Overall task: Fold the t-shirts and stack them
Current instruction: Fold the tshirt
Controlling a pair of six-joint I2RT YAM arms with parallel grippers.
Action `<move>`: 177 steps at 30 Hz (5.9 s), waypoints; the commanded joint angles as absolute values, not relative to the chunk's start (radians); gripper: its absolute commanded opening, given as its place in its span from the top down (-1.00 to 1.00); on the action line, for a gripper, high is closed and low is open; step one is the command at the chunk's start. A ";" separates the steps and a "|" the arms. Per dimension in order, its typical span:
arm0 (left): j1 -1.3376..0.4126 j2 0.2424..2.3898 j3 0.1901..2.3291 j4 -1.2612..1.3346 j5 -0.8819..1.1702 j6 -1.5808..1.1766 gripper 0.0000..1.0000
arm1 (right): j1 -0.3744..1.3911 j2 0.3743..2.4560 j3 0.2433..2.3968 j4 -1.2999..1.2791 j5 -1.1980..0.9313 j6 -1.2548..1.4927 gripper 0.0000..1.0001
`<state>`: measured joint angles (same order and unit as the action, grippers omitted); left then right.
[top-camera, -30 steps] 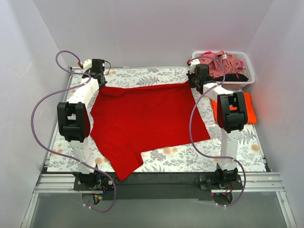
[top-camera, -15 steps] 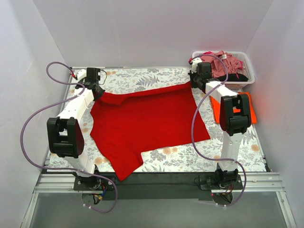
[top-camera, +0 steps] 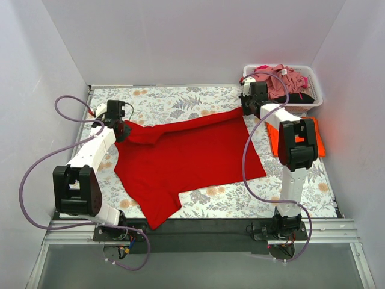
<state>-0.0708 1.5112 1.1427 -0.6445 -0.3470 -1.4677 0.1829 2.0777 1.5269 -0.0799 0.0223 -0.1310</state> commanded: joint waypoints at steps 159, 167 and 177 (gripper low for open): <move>0.170 1.728 1.342 -0.417 -0.199 -1.267 -0.42 | 0.190 2.094 1.654 -0.169 -0.182 0.130 -0.07; 0.124 1.464 1.070 -0.463 -0.163 -1.318 -0.58 | 0.358 1.919 1.508 -0.167 -0.236 -0.033 -0.08; 0.120 1.338 0.848 -0.411 -0.156 -1.304 -0.58 | 0.739 1.951 1.502 -0.052 -0.218 -0.245 -0.06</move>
<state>0.1204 1.3628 0.8433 -0.4324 -0.1665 -1.3193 0.6785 1.9320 1.5070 -0.1421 -0.2214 -0.1703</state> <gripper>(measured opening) 0.790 0.533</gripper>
